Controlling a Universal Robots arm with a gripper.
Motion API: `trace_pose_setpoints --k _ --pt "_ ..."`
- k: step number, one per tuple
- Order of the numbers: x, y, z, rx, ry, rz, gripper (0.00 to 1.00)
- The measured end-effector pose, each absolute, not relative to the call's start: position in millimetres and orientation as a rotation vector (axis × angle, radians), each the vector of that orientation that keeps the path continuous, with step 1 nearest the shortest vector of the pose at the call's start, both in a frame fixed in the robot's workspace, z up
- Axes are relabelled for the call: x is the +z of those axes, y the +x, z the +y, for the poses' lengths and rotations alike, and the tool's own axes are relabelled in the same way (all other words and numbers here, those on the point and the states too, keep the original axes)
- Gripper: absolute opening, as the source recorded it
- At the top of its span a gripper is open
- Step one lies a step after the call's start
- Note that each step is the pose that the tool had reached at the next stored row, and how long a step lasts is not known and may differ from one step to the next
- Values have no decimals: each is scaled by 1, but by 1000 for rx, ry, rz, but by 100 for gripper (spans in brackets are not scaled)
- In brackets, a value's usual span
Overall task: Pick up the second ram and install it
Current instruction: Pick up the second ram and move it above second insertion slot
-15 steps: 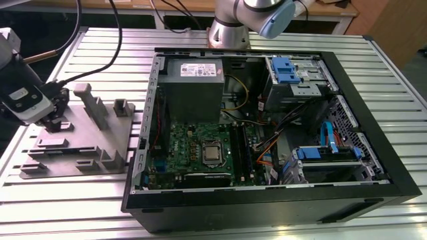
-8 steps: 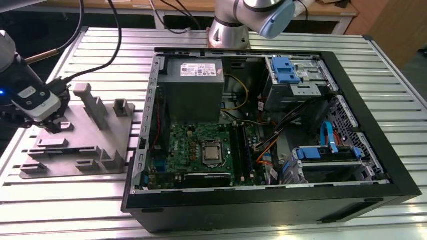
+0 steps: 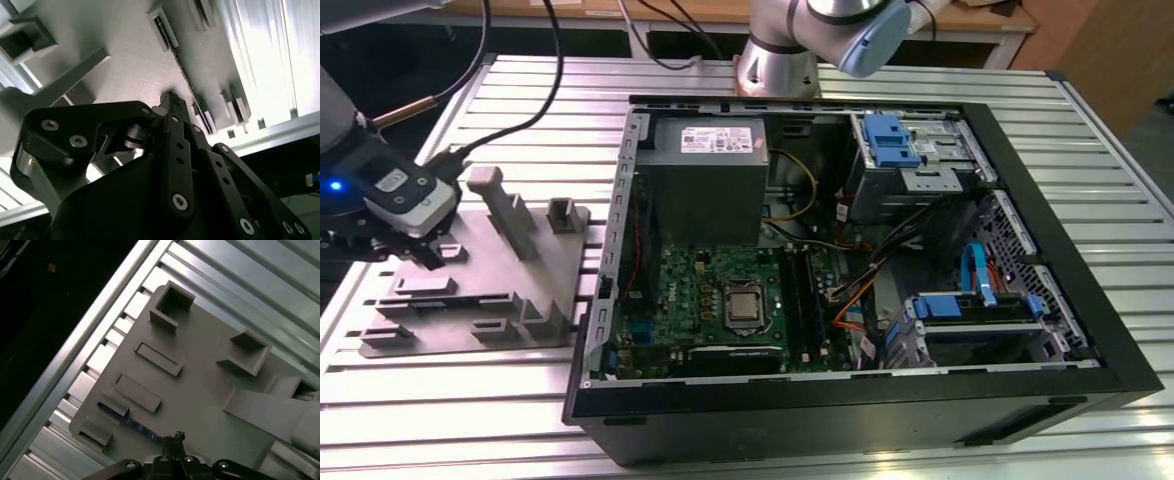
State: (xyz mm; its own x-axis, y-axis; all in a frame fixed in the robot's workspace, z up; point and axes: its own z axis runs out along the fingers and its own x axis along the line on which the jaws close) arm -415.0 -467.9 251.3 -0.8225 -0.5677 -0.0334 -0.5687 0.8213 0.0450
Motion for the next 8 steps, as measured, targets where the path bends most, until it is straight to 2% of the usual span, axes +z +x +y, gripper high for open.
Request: trace_pose_setpoints --k 8 --pt "246 -415 -468 85 -1172 2898 10"
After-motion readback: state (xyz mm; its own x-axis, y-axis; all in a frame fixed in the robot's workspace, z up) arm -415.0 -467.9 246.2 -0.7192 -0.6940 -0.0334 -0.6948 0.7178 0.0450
